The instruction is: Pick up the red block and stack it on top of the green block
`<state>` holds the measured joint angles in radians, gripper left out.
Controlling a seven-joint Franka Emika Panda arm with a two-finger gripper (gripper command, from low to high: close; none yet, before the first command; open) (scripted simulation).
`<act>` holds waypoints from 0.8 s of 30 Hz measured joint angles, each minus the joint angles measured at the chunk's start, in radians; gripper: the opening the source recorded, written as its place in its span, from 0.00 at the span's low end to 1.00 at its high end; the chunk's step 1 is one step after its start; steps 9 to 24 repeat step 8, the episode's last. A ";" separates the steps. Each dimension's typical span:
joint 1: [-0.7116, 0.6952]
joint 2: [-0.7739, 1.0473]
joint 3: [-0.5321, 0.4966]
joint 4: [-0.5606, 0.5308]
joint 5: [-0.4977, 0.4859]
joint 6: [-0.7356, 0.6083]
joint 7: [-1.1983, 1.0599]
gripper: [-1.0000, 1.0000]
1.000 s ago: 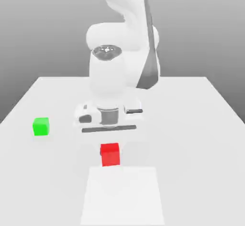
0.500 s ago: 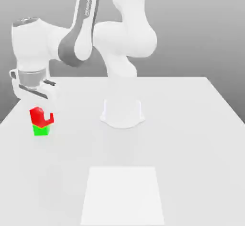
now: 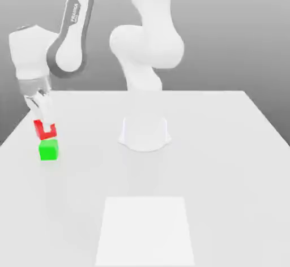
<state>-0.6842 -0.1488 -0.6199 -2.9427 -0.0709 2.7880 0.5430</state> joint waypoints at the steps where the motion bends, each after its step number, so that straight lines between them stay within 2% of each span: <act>1: 0.012 0.018 -0.006 0.000 0.022 0.018 -0.015 0.00; 7: 0.047 0.136 -0.019 -0.006 0.122 0.143 -0.084 0.00; 8: 0.052 0.151 -0.016 -0.008 0.127 0.160 -0.087 1.00; 24: 0.052 0.151 -0.016 -0.008 0.127 0.160 -0.087 1.00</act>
